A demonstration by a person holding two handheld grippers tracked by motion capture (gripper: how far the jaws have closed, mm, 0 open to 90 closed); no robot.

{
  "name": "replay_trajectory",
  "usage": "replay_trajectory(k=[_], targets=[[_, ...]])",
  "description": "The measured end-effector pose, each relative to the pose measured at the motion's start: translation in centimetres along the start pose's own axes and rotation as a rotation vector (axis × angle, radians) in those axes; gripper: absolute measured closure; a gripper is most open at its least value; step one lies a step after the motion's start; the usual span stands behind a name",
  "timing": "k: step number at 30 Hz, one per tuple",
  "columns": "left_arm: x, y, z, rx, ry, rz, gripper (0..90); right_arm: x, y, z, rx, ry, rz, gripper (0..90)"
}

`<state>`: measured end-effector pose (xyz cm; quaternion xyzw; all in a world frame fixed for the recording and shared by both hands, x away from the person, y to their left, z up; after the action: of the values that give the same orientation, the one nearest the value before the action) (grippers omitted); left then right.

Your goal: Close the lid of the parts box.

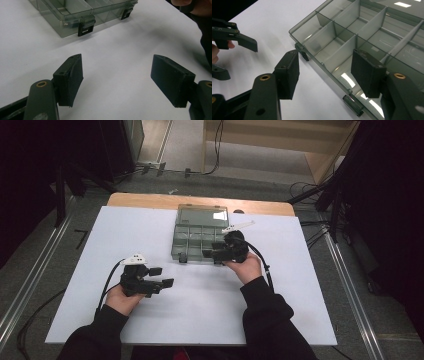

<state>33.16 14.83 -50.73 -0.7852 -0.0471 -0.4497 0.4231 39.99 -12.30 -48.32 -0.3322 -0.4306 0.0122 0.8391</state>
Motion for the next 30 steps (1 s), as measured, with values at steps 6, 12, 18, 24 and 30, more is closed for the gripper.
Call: replay_trajectory(k=[6,12,18,24,30], targets=[[0.1,0.3,0.2,0.018,-0.006,0.005,26.4,-0.3,-0.9,-0.2,-0.003,0.008,-0.014,38.5],[1.0,0.9,0.3,0.046,0.017,0.010,26.3,-0.6,-1.6,-0.5,-0.012,0.013,-0.025,37.9],[1.9,1.5,0.6,0.039,0.009,0.007,26.2,-0.7,-1.9,-0.8,-0.023,0.018,-0.028,37.3],[3.0,2.1,1.0,0.047,0.009,0.004,26.2,-0.7,-2.1,-1.6,-0.050,0.017,-0.026,37.1],[3.9,2.5,1.2,0.038,-0.002,0.008,26.2,-0.7,-2.1,-2.3,-0.049,0.038,-0.032,37.1]])
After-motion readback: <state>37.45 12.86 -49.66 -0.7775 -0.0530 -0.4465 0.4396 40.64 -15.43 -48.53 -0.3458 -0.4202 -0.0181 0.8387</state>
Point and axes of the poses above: each handheld gripper's, and its own axes: y roughly forward along the jaws, x roughly out of its top, z roughly to its left, the point moved 4 cm from there along y, roughly forward along the jaws, and after that the axes turned 9 degrees about x, right-handed, at the moved point
